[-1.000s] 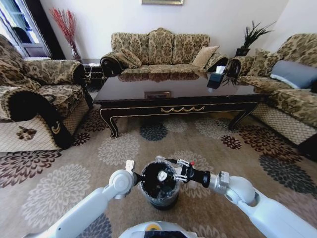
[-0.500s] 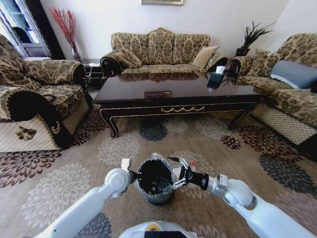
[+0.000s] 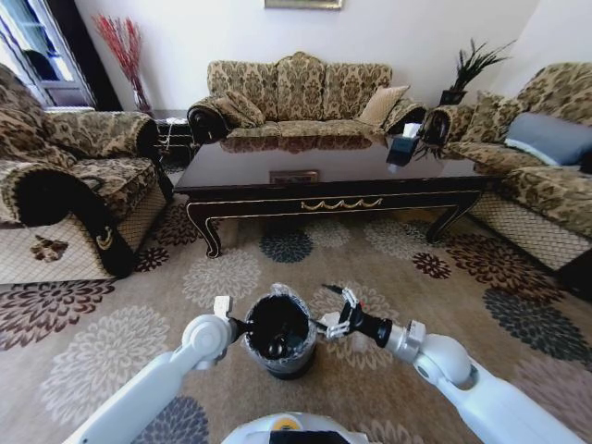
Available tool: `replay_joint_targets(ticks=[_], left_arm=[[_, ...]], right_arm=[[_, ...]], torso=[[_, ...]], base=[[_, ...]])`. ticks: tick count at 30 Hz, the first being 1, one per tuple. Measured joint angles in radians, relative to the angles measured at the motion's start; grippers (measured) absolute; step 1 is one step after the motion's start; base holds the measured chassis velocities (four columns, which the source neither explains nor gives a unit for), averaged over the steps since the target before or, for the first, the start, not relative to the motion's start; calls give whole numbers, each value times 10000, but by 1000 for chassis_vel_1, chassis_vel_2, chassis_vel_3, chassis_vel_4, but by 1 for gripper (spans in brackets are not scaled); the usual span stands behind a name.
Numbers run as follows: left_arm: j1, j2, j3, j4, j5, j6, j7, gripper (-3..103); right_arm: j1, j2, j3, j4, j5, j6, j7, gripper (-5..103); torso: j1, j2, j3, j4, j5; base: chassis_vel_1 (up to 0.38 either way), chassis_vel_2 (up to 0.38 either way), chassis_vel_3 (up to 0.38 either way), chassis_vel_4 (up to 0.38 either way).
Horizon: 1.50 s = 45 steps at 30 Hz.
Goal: Move to the front of the table and pick up the trash from the floor, then place it into the trash bin.
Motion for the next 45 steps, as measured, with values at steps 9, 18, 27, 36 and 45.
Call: replay_joint_targets(ticks=[9,18,27,36,45], left_arm=[[221,169,-612,270,-77,0,121,0],[605,305,-1198,310,-82,0,219,0],[869,414,-1512,50,-164,0,204,0],[1185,530,-1954,-206,-318,0,144,0],[1295,700,-2263,-419,-458,0,81,0]], right_arm=[[334,331,-273,-856,188,-1777,3660,100],[798,619,-658,-1550,1004,-4073,5942,100],[1798,1157,-1320,-2339,3242,-6025,8112,100],[3052,2099,-1846,-3682,4911,-6793,10041,100],[3694,2664,-2108,-5114,5071,-6924,10228,100]], torso=[[0,0,0,0,-1],[0,0,0,-2,-1],[0,0,0,-2,0],[0,0,1,0,-1],[0,0,0,-2,-1]], base=[[0,0,0,0],[0,0,0,0],[0,0,0,0],[0,0,0,0],[0,0,0,0]])
